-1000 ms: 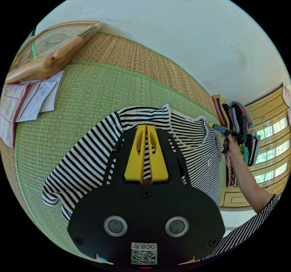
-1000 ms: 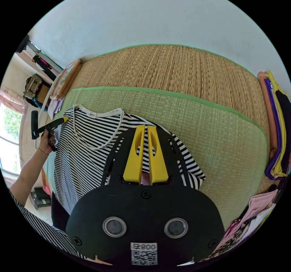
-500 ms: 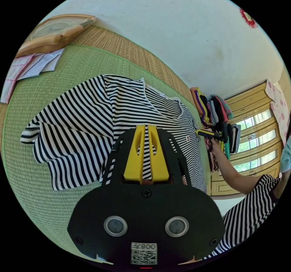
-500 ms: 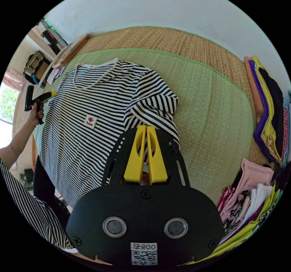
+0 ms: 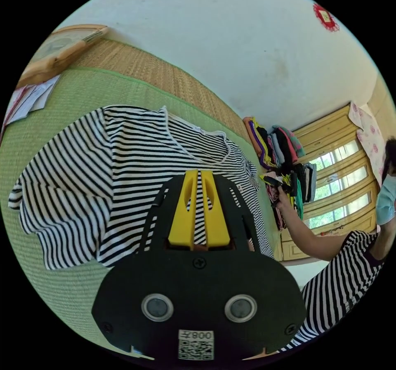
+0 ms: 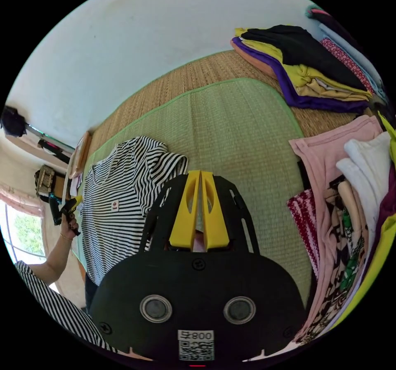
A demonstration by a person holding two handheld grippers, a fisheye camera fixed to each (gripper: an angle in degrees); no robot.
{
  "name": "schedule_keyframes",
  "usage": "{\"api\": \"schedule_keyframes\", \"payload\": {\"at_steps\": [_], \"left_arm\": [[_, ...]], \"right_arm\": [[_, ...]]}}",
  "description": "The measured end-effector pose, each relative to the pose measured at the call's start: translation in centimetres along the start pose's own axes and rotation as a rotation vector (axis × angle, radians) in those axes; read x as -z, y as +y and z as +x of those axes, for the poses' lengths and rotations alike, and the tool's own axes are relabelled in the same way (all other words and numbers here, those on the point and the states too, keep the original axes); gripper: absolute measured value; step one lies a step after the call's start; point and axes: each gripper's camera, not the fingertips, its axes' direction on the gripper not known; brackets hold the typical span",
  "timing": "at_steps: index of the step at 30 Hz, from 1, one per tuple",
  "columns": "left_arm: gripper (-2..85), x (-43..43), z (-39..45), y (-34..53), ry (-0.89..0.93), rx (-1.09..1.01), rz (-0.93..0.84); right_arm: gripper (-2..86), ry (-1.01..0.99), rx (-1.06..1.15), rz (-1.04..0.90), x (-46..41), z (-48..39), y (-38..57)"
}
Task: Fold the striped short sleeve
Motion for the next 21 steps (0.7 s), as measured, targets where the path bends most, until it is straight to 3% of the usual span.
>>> {"api": "schedule_keyframes", "payload": {"at_steps": [9, 15, 21], "left_arm": [[7.2, -16.1, 16.3, -7.0, 0.116, -0.41, -0.256], [7.6, -25.6, 26.0, -9.6, 0.004, -0.648, -0.386], [5.0, -32.0, 30.0, -10.1, -0.202, -0.713, -0.497]], "right_arm": [[6.8, 0.003, 0.16, -0.019, -0.3, -2.7, 6.1], [4.6, -0.003, 0.149, 0.008, -0.9, -1.1, 8.2], [1.2, -0.038, 0.148, 0.03, -1.3, 0.4, 10.0]]}}
